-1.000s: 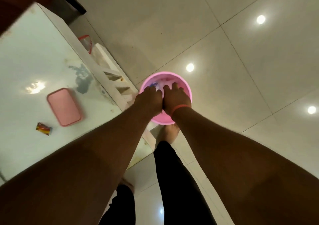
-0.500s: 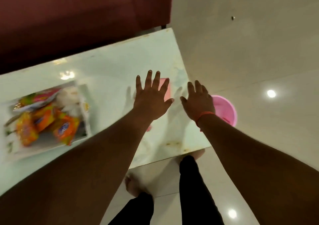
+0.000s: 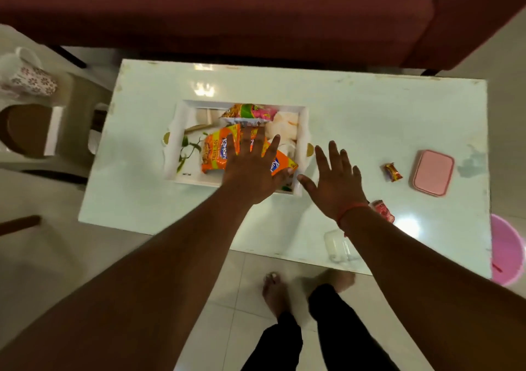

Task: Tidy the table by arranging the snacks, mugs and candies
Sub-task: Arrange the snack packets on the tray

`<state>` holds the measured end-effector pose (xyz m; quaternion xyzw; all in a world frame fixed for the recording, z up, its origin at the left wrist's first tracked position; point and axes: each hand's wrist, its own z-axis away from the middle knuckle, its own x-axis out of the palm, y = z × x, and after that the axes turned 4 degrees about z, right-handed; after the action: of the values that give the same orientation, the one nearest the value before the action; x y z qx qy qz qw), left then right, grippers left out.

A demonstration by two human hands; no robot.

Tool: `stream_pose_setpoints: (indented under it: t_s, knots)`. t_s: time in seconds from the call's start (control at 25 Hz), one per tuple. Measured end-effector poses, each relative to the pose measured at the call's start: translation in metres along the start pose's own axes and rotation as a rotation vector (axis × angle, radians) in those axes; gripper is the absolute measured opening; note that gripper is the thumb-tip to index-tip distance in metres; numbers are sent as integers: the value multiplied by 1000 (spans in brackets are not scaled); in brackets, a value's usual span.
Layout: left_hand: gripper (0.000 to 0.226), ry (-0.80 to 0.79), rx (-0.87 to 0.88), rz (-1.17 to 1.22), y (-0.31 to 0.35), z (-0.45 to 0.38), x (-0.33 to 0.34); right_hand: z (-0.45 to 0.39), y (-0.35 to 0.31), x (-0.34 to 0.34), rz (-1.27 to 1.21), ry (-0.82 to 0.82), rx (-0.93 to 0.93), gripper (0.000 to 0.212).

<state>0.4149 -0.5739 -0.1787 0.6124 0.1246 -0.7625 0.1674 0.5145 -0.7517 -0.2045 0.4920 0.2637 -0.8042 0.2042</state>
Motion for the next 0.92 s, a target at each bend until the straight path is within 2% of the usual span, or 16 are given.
stream_pose_setpoints:
  t_s: [0.28, 0.4, 0.48, 0.56, 0.68, 0.76, 0.84, 0.92]
  knots:
    - [71, -76, 78, -97, -30, -10, 28, -24, -24, 13, 35, -80, -114, 75]
    - [66, -93, 92, -118, -43, -22, 40, -35, -37, 17, 65, -44, -115, 59]
    - [70, -118, 107, -135, -52, -27, 47, -39, -51, 17, 100, 11, -41, 44]
    - [79, -133, 110, -147, -64, -33, 50, -45, -66, 17, -77, 8, 92, 35]
    - [82, -110, 127, -136, -82, -49, 50, -56, -84, 21, -724, -38, 473, 41]
    - [81, -127, 116, -124, -95, -53, 49, -59, -98, 26, -1012, -22, 678, 41]
    - [78, -117, 126, -102, -103, -50, 49, -55, -110, 33, -1133, 31, 777, 39]
    - [75, -61, 173, -45, -111, -47, 47, -53, -114, 34, -1042, 121, 743, 40]
